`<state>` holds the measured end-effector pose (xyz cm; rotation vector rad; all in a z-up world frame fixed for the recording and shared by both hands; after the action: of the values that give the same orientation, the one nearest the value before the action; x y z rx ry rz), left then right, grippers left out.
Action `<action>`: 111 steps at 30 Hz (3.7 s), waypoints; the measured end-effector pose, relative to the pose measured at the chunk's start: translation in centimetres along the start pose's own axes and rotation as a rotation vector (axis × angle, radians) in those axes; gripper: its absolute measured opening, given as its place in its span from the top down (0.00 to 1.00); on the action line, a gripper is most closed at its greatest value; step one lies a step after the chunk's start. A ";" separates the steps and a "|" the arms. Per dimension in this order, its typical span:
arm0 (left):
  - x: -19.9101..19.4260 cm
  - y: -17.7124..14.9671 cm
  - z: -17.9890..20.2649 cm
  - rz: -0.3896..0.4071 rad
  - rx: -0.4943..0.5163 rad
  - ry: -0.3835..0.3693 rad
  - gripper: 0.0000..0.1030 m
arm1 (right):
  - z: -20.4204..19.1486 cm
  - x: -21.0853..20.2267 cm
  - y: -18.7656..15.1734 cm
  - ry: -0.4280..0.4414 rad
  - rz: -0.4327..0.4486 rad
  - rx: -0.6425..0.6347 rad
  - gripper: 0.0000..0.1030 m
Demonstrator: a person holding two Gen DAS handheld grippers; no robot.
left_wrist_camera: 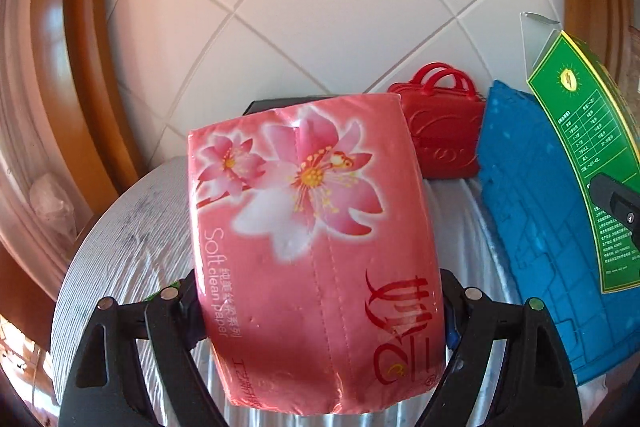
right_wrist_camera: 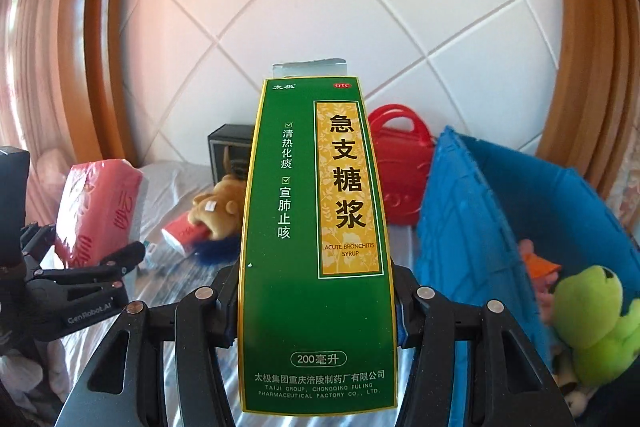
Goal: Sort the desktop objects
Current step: 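Lift and carry the tissue pack and syrup box over the blue crate, then open both tools to drop the tissue pack and syrup box into the crate, then move both tools back toward the remaining items on the bed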
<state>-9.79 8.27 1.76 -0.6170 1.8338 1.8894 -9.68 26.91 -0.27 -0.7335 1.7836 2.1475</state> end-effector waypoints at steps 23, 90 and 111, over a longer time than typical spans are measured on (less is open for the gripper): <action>-6.0 2.6 34.1 0.041 0.306 -0.406 0.17 | 25.7 -11.9 -5.4 -0.403 0.050 0.221 0.48; -4.7 -2.4 3.7 -0.023 0.059 -0.205 0.15 | 5.6 -10.7 -3.5 -0.175 0.010 0.059 0.00; 9.5 -9.0 -23.4 -0.304 -0.155 0.126 0.15 | -9.9 7.0 -1.4 0.077 -0.210 -0.049 0.00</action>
<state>-11.74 -14.88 -11.68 -1.0266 1.5681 1.8304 -12.76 16.74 -6.39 -0.9808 1.6147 2.0555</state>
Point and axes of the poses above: each gripper's, at about its wrist camera, not at the fingertips, and x roughly the way its jaws point, z to its right, y to its top, the point moved 1 cm from there along x, roughly the way its jaws point, and after that the axes turned 3 degrees about -x, right-handed, at the moved point
